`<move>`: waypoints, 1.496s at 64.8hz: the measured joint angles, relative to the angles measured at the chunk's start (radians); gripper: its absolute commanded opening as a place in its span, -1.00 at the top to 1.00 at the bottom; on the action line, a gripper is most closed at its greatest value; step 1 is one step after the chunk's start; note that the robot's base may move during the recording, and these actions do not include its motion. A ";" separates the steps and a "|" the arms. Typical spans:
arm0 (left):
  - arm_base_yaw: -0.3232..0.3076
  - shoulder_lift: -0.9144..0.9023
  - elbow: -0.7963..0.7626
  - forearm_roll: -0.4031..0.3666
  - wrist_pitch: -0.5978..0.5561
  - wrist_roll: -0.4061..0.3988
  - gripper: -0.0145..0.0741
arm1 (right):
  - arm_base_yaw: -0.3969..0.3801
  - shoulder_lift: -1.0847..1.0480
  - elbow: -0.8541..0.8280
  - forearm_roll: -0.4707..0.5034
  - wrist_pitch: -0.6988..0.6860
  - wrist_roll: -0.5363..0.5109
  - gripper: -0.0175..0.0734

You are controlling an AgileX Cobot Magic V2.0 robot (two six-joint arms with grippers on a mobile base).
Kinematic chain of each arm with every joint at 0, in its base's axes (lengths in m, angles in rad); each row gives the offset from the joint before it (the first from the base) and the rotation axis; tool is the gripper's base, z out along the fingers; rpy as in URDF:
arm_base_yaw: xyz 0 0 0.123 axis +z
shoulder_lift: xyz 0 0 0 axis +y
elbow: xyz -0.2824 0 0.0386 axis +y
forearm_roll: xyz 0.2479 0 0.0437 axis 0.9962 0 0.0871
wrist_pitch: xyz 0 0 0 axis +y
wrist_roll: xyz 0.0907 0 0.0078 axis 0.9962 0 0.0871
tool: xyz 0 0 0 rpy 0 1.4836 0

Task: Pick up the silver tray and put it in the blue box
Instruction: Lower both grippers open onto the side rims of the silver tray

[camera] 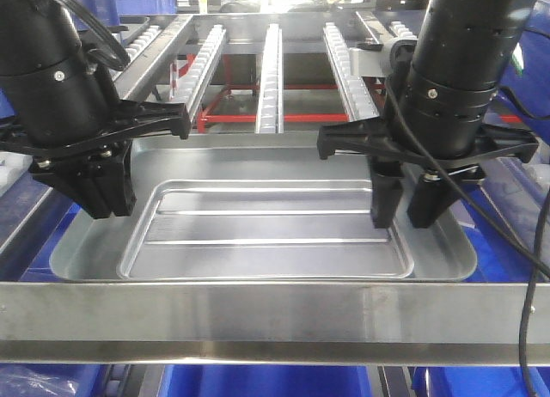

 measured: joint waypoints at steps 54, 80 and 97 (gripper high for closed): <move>-0.036 0.029 0.000 -0.024 -0.027 0.000 0.69 | 0.000 0.000 0.000 0.000 0.002 -0.002 -0.23; -0.047 0.058 -0.009 -0.018 -0.019 0.000 0.69 | 0.000 0.000 0.000 0.000 0.012 -0.004 -0.23; -0.047 0.058 -0.047 0.021 -0.017 0.000 0.69 | 0.000 0.000 0.000 0.000 0.014 -0.004 -0.23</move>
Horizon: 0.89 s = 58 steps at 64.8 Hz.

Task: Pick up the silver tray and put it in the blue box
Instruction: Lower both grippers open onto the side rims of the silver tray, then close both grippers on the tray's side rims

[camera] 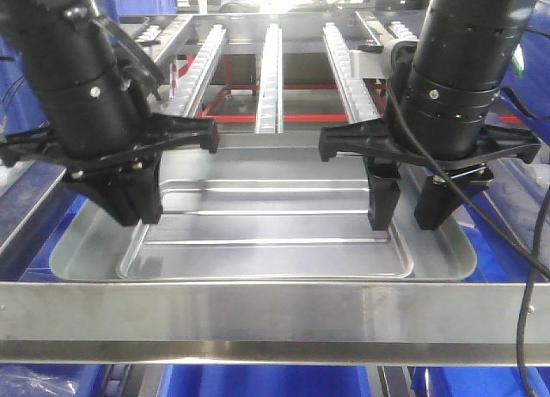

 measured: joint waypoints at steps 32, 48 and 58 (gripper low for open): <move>0.000 0.000 -0.004 0.010 -0.013 0.000 -0.04 | 0.000 0.000 0.000 0.012 0.007 0.000 -0.23; 0.000 0.000 -0.004 0.015 -0.015 0.000 -0.04 | 0.000 0.000 0.000 0.012 0.007 0.000 -0.23; 0.000 0.000 -0.004 0.032 -0.015 0.000 -0.04 | 0.000 0.000 0.000 0.013 0.007 0.000 -0.23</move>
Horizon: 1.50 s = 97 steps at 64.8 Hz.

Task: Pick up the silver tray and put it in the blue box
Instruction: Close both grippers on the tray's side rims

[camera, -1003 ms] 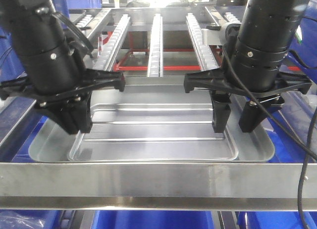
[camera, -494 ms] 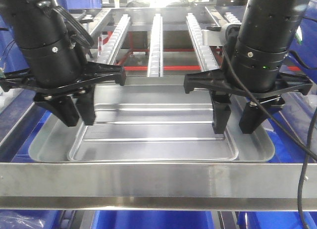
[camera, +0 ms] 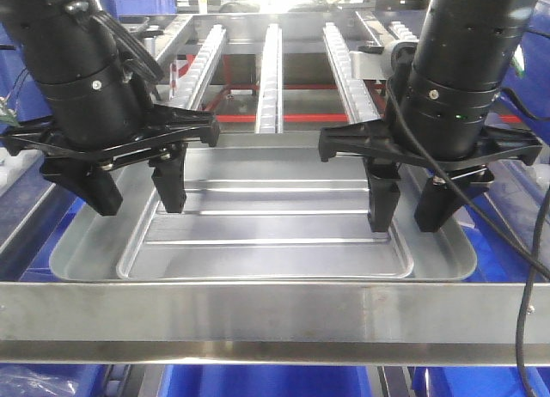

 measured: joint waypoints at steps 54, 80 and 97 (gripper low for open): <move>0.009 0.037 -0.005 -0.001 0.023 0.000 -0.04 | -0.008 0.041 -0.004 0.000 -0.021 -0.001 -0.23; 0.009 0.037 -0.005 -0.001 0.023 0.000 0.20 | -0.008 0.041 -0.004 0.000 -0.020 -0.001 -0.23; 0.009 0.037 -0.005 -0.001 0.023 0.000 0.20 | -0.008 0.041 -0.004 0.000 -0.020 -0.001 -0.23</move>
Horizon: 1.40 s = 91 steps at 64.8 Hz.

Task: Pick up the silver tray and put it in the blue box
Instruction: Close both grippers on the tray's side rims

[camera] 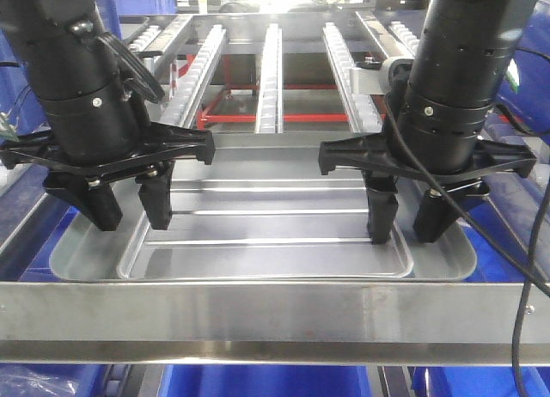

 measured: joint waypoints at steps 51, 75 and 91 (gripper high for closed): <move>0.000 0.040 -0.002 -0.002 0.000 0.000 0.30 | 0.000 0.000 0.000 0.000 -0.002 0.002 -0.23; 0.000 0.040 -0.002 -0.025 0.003 0.000 0.71 | 0.000 0.000 0.000 0.001 -0.004 0.002 0.39; 0.000 0.040 -0.002 -0.027 0.003 0.000 0.71 | 0.000 0.002 0.000 0.007 -0.007 0.004 0.50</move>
